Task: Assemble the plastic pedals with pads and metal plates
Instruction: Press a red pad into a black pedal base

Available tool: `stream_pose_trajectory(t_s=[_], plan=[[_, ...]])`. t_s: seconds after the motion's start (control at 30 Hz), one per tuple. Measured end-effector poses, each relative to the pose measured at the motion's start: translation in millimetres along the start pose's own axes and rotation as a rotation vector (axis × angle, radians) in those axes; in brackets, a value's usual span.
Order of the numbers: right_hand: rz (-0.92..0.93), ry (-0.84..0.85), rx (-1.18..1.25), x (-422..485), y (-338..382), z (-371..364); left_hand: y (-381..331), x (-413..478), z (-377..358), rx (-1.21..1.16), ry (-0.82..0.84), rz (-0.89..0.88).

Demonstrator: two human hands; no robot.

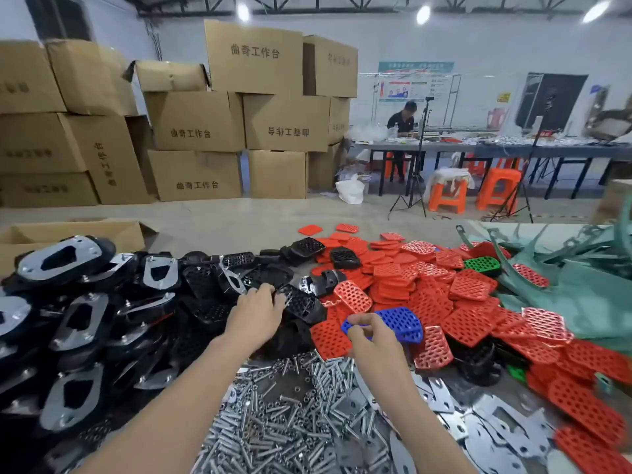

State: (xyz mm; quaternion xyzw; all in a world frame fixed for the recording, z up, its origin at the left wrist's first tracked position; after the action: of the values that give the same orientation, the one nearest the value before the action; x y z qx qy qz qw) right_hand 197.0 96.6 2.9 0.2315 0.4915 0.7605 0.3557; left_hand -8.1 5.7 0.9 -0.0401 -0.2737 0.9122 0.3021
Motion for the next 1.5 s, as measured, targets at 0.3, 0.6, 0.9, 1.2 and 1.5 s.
stream_pose_trajectory(t_s=[0.3, 0.6, 0.9, 1.2, 1.5], plan=[[-0.08, -0.006, 0.093, 27, -2, -7, -15, 48, -12, -0.075, 0.08, 0.146], [-0.142, 0.125, 0.527, 19, 8, 7, -60, -20, 43, -0.705, 0.283, -0.312], [-0.161, -0.238, 1.143, -8, -23, 79, -101, 7, -28, -0.49, 0.145, -0.023], [-0.245, -0.329, 1.155, -10, -47, 85, -113, 33, -79, -0.403, 0.101, 0.031], [-0.135, -0.066, 0.881, -48, -45, 34, -60, -130, -15, -1.298, 0.108, -0.071]])
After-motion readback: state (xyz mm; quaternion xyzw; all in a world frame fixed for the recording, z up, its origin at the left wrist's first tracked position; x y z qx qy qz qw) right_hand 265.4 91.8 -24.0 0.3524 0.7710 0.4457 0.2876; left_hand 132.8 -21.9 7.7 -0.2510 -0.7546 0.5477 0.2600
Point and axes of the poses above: each hand's wrist, its own x-axis towards the middle knuckle, its own z-axis out of the back of the hand, y = z × x, the point moved 1 cm from there along x, towards the middle knuckle, and after that the axes turned 8 degrees about -x, right-handed, at the moved point
